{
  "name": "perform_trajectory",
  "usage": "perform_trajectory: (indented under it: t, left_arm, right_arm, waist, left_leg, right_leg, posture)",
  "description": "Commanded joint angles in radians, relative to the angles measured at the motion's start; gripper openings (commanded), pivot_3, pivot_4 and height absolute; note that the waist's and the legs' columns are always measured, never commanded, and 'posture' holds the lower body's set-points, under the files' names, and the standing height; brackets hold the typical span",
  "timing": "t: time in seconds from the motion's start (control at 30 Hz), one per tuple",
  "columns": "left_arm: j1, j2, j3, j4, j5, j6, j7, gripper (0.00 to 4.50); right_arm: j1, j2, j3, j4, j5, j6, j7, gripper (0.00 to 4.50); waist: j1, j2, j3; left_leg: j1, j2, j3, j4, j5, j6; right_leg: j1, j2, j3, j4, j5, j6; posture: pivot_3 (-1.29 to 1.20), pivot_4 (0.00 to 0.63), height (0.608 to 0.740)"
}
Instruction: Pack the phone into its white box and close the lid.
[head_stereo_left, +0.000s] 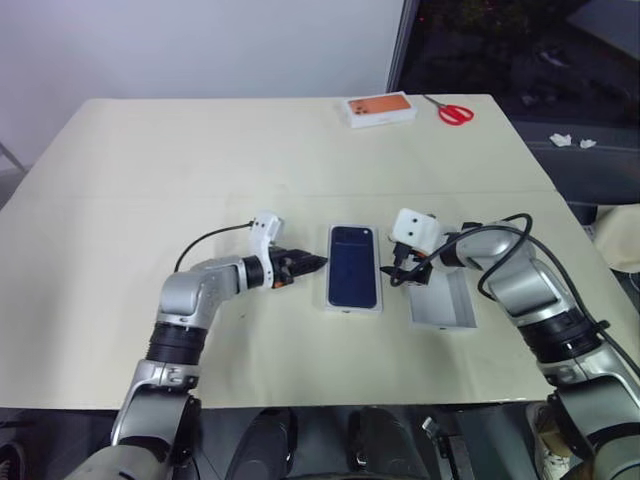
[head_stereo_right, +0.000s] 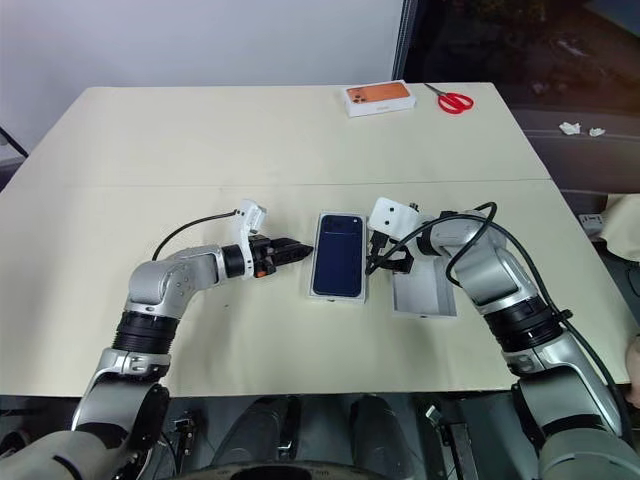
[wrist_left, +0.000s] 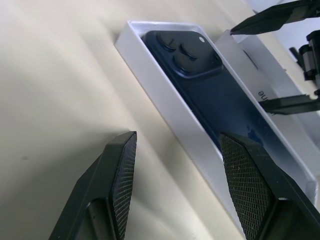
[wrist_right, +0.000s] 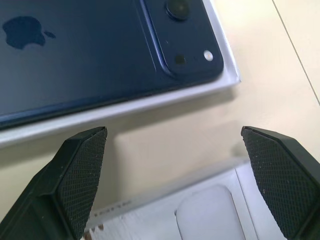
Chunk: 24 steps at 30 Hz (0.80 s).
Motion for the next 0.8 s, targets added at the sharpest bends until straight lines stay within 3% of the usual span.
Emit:
perform_trajectory:
  t: [0.03, 0.17, 0.27, 0.43, 0.57, 0.67, 0.8]
  left_arm:
    - [0.011, 0.042, 0.037, -0.068, -0.021, -0.062, -0.045, 2.72]
    - [0.029, 0.110, 0.086, -0.087, -0.030, -0.123, -0.084, 2.72]
    - [0.078, 0.189, 0.126, -0.131, -0.066, -0.173, -0.184, 2.72]
    - [0.164, 0.261, 0.169, -0.193, -0.109, -0.263, -0.308, 2.72]
    - [0.223, 0.301, 0.183, -0.223, -0.122, -0.315, -0.367, 2.72]
    - [0.257, 0.316, 0.179, -0.241, -0.121, -0.338, -0.376, 2.72]
    - [0.271, 0.295, 0.175, -0.267, -0.134, -0.329, -0.333, 2.72]
  right_arm:
    - [-0.091, 0.073, -0.176, -0.082, 0.118, 0.311, -0.065, 4.50]
    - [-0.099, 0.087, -0.246, -0.216, 0.214, 0.733, -0.089, 4.50]
    - [-0.106, 0.036, -0.222, -0.300, 0.253, 0.968, -0.131, 4.50]
    - [-0.096, 0.041, -0.247, -0.296, 0.357, 1.008, -0.226, 4.50]
    - [-0.062, -0.011, -0.193, -0.300, 0.468, 1.008, -0.324, 4.50]
    - [-0.054, 0.013, -0.244, -0.253, 0.618, 1.008, -0.431, 4.50]
    - [-0.097, -0.006, -0.255, -0.166, 0.933, 1.008, -0.664, 4.50]
  waist:
    - [-0.003, 0.001, 0.001]
    - [0.004, 0.002, 0.001]
    - [0.002, 0.003, 0.002]
    - [0.001, 0.003, 0.002]
    - [0.002, 0.004, 0.002]
    - [0.001, 0.004, 0.002]
    - [0.000, 0.004, 0.003]
  left_leg:
    - [0.000, 0.000, 0.000, 0.000, 0.000, 0.000]
    - [-0.001, 0.001, 0.000, -0.001, 0.001, -0.001]
    - [-0.002, 0.000, 0.000, -0.002, 0.000, 0.000]
    - [-0.003, -0.001, 0.002, -0.001, -0.001, 0.001]
    - [-0.003, -0.001, 0.002, -0.002, -0.001, 0.002]
    - [-0.003, -0.001, 0.002, -0.002, -0.001, 0.002]
    - [-0.003, -0.001, 0.002, -0.002, -0.001, 0.002]
  right_leg:
    - [-0.001, 0.000, 0.001, 0.000, 0.000, 0.000]
    - [-0.003, 0.000, 0.000, 0.001, 0.000, 0.000]
    - [-0.003, -0.001, 0.001, 0.000, 0.000, 0.000]
    - [-0.004, -0.003, 0.002, 0.000, 0.000, -0.001]
    - [-0.005, -0.004, 0.002, 0.000, 0.000, -0.001]
    - [-0.005, -0.004, 0.002, 0.000, 0.000, -0.001]
    - [-0.004, -0.004, 0.002, 0.000, 0.000, -0.001]
  posture:
    - [0.00, 0.150, 0.740]
    - [0.00, 0.150, 0.740]
    - [0.00, 0.150, 0.740]
    - [0.00, 0.150, 0.740]
    - [0.00, 0.150, 0.740]
    - [0.00, 0.150, 0.740]
    - [0.00, 0.150, 0.740]
